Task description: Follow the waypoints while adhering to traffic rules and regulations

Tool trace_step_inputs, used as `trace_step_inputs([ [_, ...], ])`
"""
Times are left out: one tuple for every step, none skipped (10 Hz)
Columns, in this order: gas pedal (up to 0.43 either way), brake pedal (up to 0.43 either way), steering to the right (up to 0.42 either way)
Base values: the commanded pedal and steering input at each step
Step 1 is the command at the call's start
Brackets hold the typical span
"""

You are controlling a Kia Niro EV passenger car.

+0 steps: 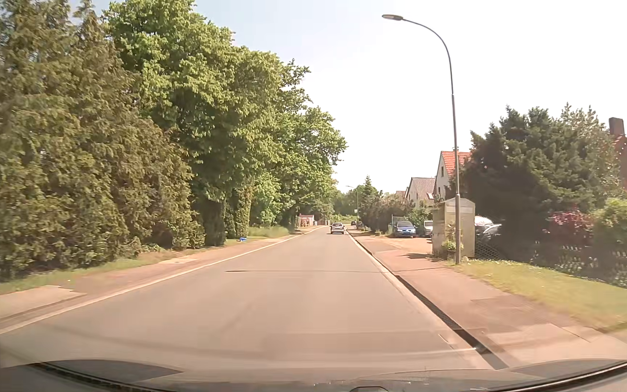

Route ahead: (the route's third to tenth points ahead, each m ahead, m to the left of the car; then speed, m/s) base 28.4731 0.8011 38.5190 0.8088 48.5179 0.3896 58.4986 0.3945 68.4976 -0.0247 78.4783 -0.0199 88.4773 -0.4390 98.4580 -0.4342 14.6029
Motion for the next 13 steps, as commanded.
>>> trace_step_inputs([
  [0.039, 0.000, 0.000],
  [0.028, 0.000, -0.001],
  [0.000, 0.000, -0.001],
  [0.000, 0.000, -0.003],
  [0.059, 0.000, -0.003],
  [0.150, 0.000, -0.003],
  [0.150, 0.000, -0.003],
  [0.150, 0.000, -0.003],
  [0.150, 0.000, -0.003],
  [0.150, 0.000, -0.003],
  [0.138, 0.000, -0.003],
  [0.138, 0.000, -0.002],
  [0.138, 0.000, -0.003],
])
